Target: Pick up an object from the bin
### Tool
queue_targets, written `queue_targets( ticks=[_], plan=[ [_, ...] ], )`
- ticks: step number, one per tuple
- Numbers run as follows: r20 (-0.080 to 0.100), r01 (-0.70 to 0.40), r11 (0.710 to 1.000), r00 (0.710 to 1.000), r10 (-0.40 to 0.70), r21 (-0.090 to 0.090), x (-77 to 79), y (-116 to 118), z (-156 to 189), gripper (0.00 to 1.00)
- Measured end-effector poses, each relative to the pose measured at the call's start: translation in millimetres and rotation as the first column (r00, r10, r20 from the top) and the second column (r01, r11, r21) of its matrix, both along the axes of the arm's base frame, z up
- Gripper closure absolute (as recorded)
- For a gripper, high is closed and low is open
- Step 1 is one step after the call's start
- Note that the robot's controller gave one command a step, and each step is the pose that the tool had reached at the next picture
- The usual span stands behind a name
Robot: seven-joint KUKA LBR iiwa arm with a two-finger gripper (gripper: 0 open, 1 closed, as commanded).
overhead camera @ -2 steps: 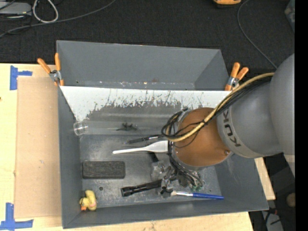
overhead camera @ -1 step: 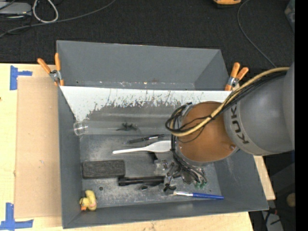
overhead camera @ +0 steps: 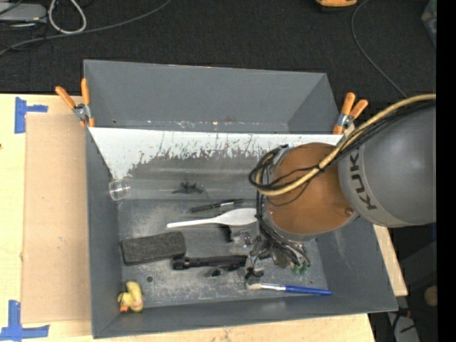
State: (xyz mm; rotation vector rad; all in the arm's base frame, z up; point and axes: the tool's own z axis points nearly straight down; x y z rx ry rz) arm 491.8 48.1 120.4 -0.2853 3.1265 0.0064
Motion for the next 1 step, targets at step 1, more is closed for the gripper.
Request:
queue_targets(
  ticks=[1],
  plan=[
    [-0.003, 0.002, 1.0, 1.0, -0.002, 0.0, -0.8, 0.5, 25.2, 1.0]
  ],
)
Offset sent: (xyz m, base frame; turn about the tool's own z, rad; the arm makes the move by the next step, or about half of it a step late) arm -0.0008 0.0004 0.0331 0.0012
